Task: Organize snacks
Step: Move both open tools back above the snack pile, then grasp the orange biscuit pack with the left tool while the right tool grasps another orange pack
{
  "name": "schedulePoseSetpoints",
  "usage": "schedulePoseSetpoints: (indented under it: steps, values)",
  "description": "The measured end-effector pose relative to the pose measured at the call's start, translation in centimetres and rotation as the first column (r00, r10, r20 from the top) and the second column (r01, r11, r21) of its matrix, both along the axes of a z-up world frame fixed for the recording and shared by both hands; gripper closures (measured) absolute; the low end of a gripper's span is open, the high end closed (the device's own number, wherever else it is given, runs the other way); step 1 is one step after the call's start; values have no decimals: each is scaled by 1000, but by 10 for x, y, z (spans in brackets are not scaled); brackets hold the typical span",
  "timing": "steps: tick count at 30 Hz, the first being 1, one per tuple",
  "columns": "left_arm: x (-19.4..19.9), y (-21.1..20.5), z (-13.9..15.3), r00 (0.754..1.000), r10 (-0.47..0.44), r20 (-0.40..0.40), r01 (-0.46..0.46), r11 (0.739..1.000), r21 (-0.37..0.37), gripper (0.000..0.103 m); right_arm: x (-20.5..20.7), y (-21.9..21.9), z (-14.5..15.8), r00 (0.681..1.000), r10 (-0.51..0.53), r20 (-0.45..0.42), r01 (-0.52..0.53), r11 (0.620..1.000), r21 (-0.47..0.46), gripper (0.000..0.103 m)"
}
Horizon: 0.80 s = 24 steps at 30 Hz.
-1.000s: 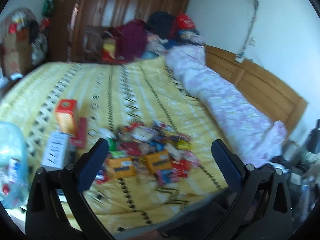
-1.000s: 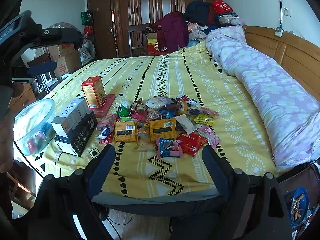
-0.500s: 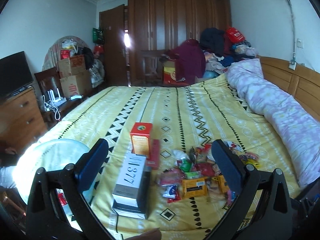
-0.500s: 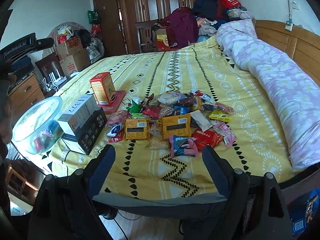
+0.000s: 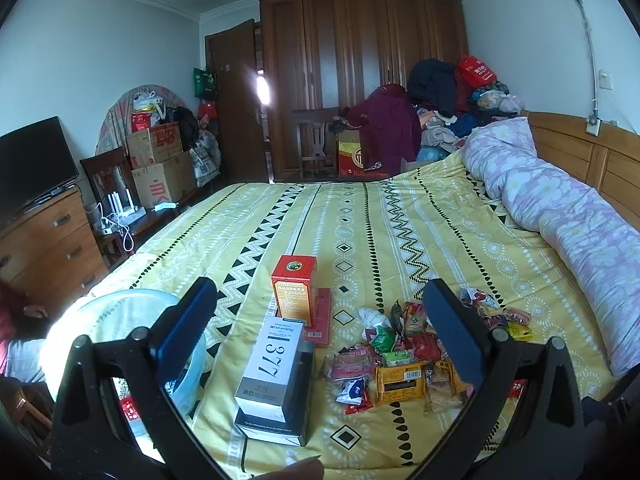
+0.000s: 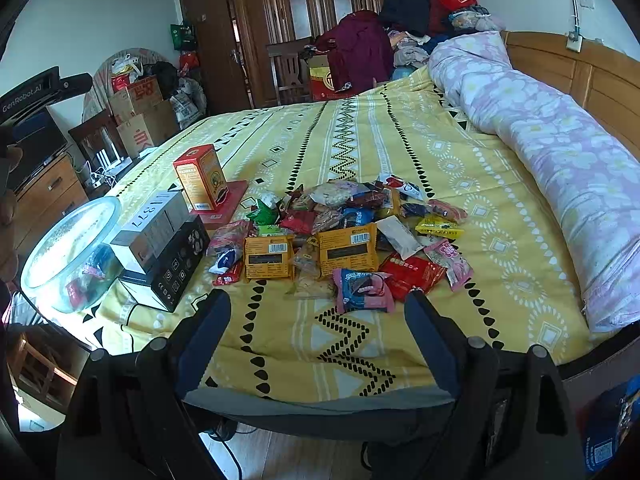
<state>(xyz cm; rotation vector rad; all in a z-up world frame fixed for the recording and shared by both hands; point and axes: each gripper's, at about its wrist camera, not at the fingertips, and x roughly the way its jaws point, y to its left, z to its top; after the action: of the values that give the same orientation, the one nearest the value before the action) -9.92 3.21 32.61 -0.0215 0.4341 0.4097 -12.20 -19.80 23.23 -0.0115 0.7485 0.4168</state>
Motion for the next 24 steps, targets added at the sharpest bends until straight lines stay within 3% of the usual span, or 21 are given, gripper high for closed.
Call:
schedulePoseSetpoints:
  steps: [24]
  values:
    - [4, -2, -3, 999, -27, -25, 26, 999, -45, 0, -1, 0, -9, 1000, 1, -17, -1, 1000, 1, 13]
